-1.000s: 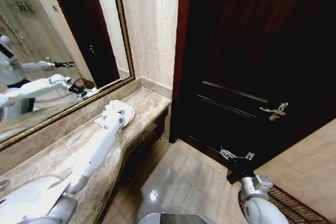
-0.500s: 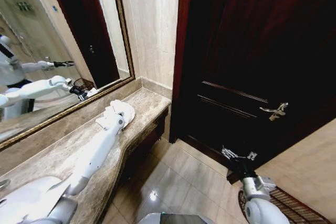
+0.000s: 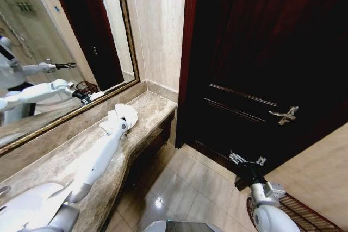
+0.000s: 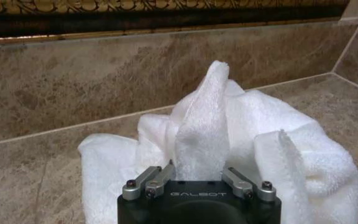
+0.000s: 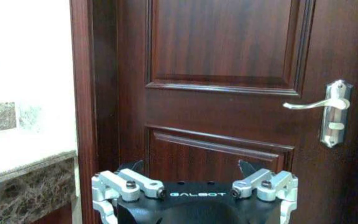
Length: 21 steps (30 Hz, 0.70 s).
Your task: Discard the used towel into the hamper.
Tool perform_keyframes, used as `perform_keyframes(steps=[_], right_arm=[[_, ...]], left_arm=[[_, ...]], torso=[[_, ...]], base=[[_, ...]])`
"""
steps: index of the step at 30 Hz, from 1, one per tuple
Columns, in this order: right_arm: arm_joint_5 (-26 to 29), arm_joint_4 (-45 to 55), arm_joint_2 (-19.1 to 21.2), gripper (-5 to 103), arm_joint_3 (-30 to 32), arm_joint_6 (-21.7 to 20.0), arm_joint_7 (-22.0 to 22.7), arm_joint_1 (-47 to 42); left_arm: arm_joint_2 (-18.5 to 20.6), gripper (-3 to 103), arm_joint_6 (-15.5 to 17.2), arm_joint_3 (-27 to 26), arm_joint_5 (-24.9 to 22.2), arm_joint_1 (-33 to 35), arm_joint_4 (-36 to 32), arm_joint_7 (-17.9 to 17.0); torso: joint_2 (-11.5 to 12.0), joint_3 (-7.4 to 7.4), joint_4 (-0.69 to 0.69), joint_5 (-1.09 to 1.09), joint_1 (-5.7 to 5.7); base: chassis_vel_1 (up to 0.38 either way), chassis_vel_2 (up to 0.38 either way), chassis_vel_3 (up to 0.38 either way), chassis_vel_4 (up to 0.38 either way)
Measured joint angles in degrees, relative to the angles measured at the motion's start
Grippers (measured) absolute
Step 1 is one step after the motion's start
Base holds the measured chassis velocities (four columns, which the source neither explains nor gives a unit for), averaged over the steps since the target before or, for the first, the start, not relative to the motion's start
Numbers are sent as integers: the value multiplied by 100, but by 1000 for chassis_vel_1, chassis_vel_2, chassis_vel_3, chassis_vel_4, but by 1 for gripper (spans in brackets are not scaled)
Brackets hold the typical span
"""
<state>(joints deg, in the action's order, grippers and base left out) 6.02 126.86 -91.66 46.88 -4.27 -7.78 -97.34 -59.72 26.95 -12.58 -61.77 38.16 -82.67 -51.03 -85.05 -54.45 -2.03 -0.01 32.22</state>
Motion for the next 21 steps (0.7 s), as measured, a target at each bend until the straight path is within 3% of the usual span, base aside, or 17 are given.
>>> perform_keyframes(steps=[4, 10, 14, 15, 17, 18, 21], right_arm=[[-1, 29, -8, 100, 11, 11, 2, -25], [-1, 77, -16, 100, 16, 16, 21, -40], [3, 159, -20, 100, 10, 17, 87, -53], [7, 174, -20, 100, 9, 17, 102, -56], [19, 221, -23, 100, 9, 18, 162, -65], [19, 221, -23, 100, 9, 18, 162, -65], [27, 258, -41, 100, 0, 32, 210, -75]], left_arm=[[9, 10, -35, 1, -9, -1, -22, 8], [38, 10, -218, 4, 1, 40, -101, 117], [160, 10, -490, -32, 109, 177, -326, 405], [193, 10, -544, -63, 163, 225, -389, 514], [372, 10, -765, -268, 561, 538, -772, 1121], [372, 10, -765, -268, 561, 538, -772, 1121], [557, 10, -1007, -594, 986, 1017, -1382, 1729]], torso=[[0, 0, 0, 0, 0], [0, -1, 0, -1, 0], [0, -1, 1, -1, 1], [0, -1, 1, -2, 1], [0, 0, -1, 1, 1], [0, 0, -1, 1, 1], [0, 0, -2, -1, 1]], base=[[0, 0, 0, 0], [0, 0, 0, 0], [0, 0, 0, 0], [0, 0, 0, 0], [0, 0, 0, 0], [0, 0, 0, 0], [0, 0, 0, 0]])
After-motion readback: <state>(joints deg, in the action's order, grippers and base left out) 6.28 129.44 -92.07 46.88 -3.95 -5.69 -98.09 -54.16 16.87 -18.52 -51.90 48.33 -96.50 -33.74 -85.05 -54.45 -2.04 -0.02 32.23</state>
